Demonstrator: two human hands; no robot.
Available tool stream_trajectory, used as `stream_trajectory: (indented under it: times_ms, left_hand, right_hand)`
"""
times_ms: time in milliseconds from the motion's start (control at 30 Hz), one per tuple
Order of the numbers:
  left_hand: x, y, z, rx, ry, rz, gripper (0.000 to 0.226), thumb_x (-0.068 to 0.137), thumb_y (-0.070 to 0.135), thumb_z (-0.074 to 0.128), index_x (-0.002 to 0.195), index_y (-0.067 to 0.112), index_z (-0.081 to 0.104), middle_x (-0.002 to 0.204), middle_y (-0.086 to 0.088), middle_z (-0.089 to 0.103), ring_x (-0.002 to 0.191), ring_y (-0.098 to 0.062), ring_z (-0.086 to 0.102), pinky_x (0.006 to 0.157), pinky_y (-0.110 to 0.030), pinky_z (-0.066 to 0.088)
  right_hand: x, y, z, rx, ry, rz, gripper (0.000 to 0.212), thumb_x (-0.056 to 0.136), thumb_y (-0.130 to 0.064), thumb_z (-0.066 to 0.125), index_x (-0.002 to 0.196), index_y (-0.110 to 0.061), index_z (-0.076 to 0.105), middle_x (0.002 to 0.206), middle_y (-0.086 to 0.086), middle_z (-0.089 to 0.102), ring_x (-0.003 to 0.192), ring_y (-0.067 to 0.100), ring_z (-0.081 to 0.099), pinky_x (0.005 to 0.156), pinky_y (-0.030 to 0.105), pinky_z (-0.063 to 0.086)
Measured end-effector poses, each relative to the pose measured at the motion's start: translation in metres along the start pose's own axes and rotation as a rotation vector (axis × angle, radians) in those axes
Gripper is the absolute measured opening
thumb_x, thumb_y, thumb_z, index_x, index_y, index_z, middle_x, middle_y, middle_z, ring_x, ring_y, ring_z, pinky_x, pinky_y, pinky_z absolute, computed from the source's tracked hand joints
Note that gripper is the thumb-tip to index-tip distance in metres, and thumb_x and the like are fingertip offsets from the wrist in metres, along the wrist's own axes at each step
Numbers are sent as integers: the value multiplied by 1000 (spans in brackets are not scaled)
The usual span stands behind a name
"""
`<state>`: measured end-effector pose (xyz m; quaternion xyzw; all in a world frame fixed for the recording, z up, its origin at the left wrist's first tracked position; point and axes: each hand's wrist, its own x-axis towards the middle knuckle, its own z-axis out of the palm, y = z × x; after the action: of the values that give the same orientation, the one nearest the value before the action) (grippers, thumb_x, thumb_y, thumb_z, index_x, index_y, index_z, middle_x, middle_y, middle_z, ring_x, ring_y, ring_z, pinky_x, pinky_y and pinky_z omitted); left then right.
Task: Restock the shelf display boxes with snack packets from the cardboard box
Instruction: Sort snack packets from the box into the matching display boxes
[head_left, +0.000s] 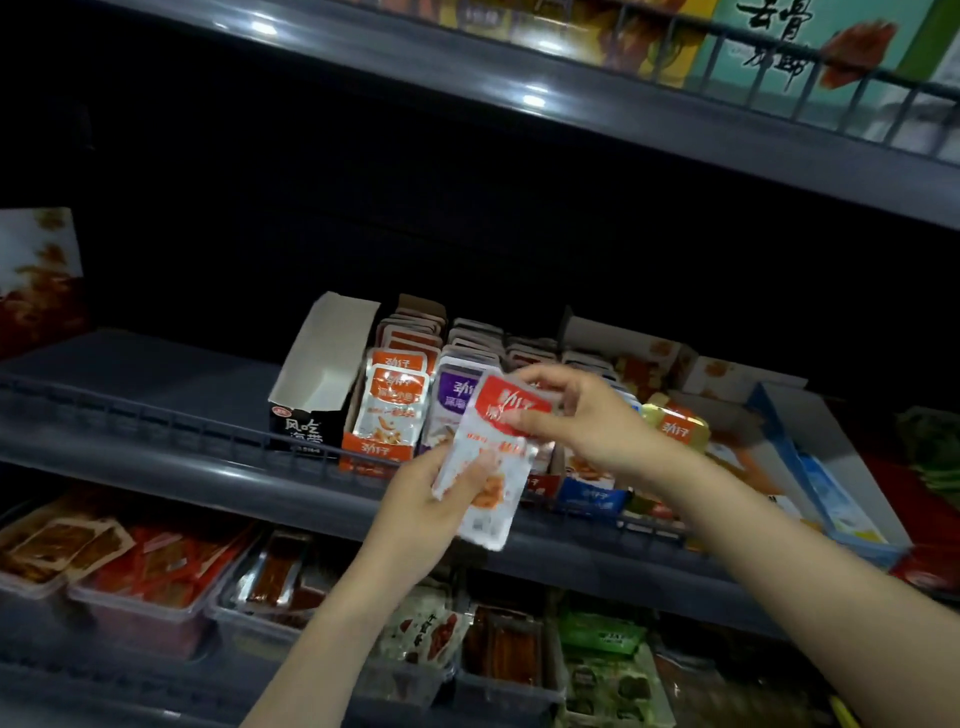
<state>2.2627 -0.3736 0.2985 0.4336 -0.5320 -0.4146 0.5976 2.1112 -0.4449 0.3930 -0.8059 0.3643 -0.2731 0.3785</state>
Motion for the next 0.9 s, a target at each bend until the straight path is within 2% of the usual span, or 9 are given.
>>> stream_trajectory:
  times_ms: [67,133,200,300,467,600,667,767,900]
  left_hand:
    - [3,-8,8,215,-11,92,39,88,52,48,121,32,57,115,21,63,109,7,55,90,-16,47]
    - [6,-15,10,577,35,191,41,91,58,38,129,41,43,126,32,47,117,20,35,98,-8,30]
    - [11,-26,14,855,28,225,52,93,60,30,140,38,35,140,24,37,129,12,21,110,-15,12]
    - [16,-41,19,1113,-28,173,63,90,64,16,147,38,24,153,14,24,144,-6,4,115,-30,-11]
    - [20,-49,17,1175,-23,202,77,80,75,2,144,41,29,147,11,28,142,-9,7,117,-37,-9]
    - [21,-49,17,1146,-11,218,75,80,70,5,142,39,35,142,11,32,140,-10,16,116,-33,-6]
    - [20,-49,17,1151,-10,213,77,79,69,3,143,39,33,143,12,31,139,-9,15,116,-33,-4]
    - [21,-49,16,1153,-13,209,78,79,69,2,144,39,30,145,12,28,140,-8,12,116,-33,-7]
    - [20,-51,18,1126,-11,215,77,79,69,3,146,39,26,149,10,25,143,-9,6,115,-33,-13]
  right_hand:
    - [1,5,-24,13,220,-32,26,86,-12,66,111,-20,60,102,-4,66,87,5,68,70,17,56]
    - [4,10,-48,-34,420,-57,28,88,-11,64,114,-16,57,103,-3,63,90,8,65,75,19,57]
    - [10,17,-63,-64,519,-39,32,89,-13,63,120,-14,54,100,-6,60,88,5,60,70,14,54]
    - [24,30,-67,-131,503,-29,38,89,-12,64,125,-9,53,104,-3,60,95,9,60,67,9,50]
    - [50,49,-49,-301,407,-28,35,89,-14,64,123,-12,57,109,-3,61,98,9,59,72,12,48]
    - [57,68,-28,-691,270,-28,34,88,-21,66,120,-26,59,120,-4,61,110,13,55,91,32,46]
    - [55,70,-22,-808,272,-16,40,86,-25,67,124,-30,56,126,-3,59,120,19,49,101,39,38]
    - [52,68,-19,-861,315,4,51,87,-31,66,134,-32,48,130,1,52,124,22,40,103,36,29]
    - [48,67,-18,-871,312,1,57,88,-34,65,140,-33,42,134,1,44,126,22,34,105,34,27]
